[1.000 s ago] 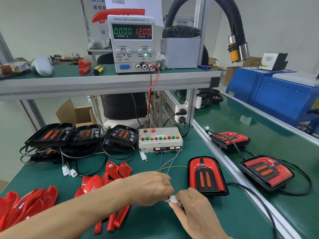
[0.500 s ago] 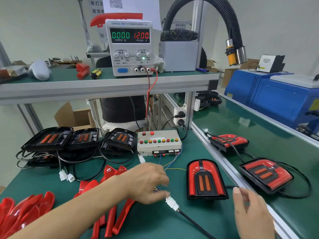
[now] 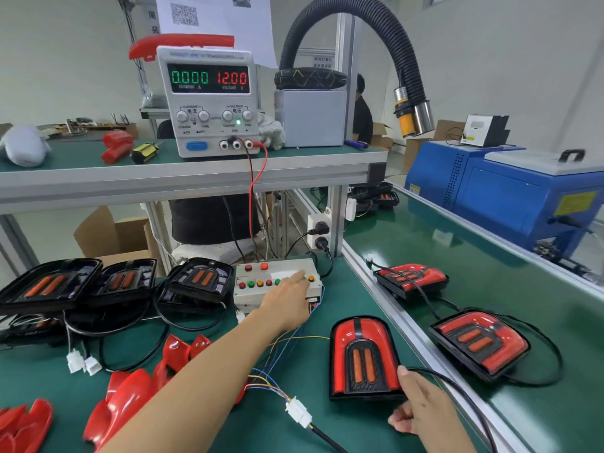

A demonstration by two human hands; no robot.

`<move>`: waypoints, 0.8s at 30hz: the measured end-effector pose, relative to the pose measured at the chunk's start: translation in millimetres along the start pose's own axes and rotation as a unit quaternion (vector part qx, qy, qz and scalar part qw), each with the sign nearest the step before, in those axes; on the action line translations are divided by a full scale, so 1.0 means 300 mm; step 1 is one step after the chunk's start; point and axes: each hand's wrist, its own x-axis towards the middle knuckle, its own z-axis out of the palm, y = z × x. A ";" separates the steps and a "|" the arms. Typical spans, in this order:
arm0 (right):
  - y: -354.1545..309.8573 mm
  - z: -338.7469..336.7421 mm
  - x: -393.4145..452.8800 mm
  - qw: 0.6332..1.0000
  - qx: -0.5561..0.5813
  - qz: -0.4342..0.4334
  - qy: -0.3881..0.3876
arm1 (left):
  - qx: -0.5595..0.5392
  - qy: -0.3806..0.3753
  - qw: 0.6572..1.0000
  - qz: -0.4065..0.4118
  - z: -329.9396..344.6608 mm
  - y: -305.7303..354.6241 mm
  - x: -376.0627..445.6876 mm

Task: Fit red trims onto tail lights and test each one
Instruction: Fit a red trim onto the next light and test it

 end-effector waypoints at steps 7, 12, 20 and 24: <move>0.018 0.000 0.005 1.000 0.001 -0.012 -0.007 | -0.024 0.025 0.999 -0.001 0.020 -0.007 0.004; 0.030 -0.002 0.014 0.999 0.009 -0.026 -0.022 | 0.008 0.037 0.999 0.020 0.022 -0.007 -0.005; 0.038 -0.001 0.024 0.999 0.006 -0.039 -0.030 | 0.027 0.021 0.999 -0.007 0.017 0.017 -0.007; 0.043 -0.001 0.028 0.999 0.007 -0.042 -0.029 | 0.027 0.026 0.999 -0.010 0.017 0.020 -0.011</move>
